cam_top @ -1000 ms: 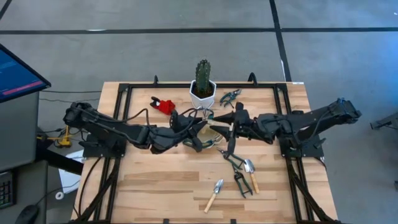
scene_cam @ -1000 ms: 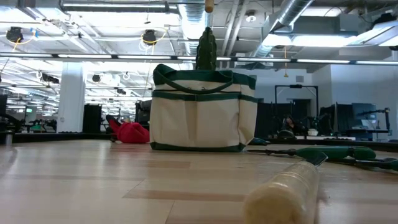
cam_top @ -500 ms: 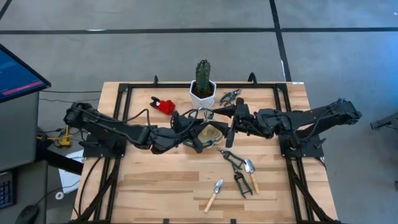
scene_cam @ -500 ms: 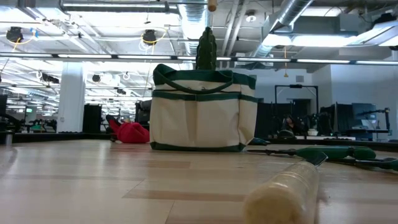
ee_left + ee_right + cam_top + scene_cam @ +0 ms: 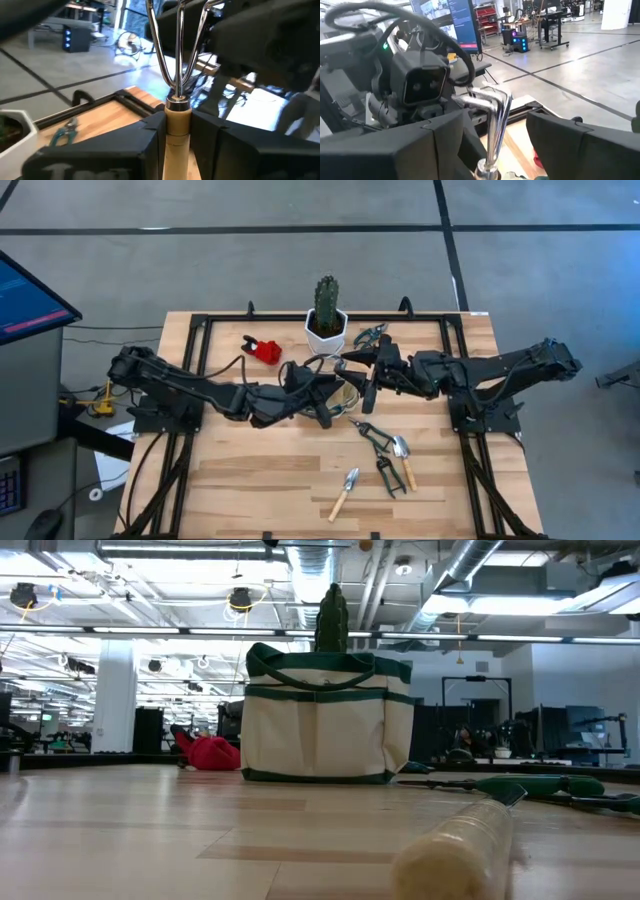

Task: Pick & Place Garden tools in Gardening bag
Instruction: Put the brown hand rake into the gardening bag

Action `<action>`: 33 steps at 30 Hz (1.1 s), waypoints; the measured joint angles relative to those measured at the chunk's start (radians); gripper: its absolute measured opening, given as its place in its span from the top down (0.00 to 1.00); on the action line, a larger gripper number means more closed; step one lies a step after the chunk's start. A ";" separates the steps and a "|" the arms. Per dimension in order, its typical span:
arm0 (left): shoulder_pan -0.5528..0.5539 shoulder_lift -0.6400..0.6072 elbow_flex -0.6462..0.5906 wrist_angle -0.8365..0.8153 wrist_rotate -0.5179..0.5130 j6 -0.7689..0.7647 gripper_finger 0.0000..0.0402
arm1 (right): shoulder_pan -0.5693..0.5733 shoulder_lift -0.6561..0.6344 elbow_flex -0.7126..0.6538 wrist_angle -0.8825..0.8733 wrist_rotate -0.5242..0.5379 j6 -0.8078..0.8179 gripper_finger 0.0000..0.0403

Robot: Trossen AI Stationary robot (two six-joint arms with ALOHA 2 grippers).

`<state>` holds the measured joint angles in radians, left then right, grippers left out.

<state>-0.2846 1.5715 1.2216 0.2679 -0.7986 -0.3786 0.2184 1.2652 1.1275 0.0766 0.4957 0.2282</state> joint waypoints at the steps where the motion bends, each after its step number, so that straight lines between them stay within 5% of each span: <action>1: 0.002 0.000 0.000 0.000 -0.001 0.000 0.88 | -0.002 0.000 0.000 -0.005 0.000 0.000 0.48; 10: 0.002 0.000 0.000 0.011 0.007 0.013 0.88 | -0.022 0.000 0.000 -0.029 0.000 0.000 0.58; 22: 0.007 0.001 0.000 0.010 0.010 0.020 0.88 | -0.031 0.000 0.000 -0.021 -0.002 0.004 0.96; 33: 0.015 0.002 0.000 0.018 0.030 -0.024 0.83 | -0.029 0.000 0.000 -0.021 -0.003 0.003 0.99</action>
<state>-0.2691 1.5734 1.2217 0.2856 -0.7688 -0.4027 0.1898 1.2652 1.1275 0.0551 0.4931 0.2312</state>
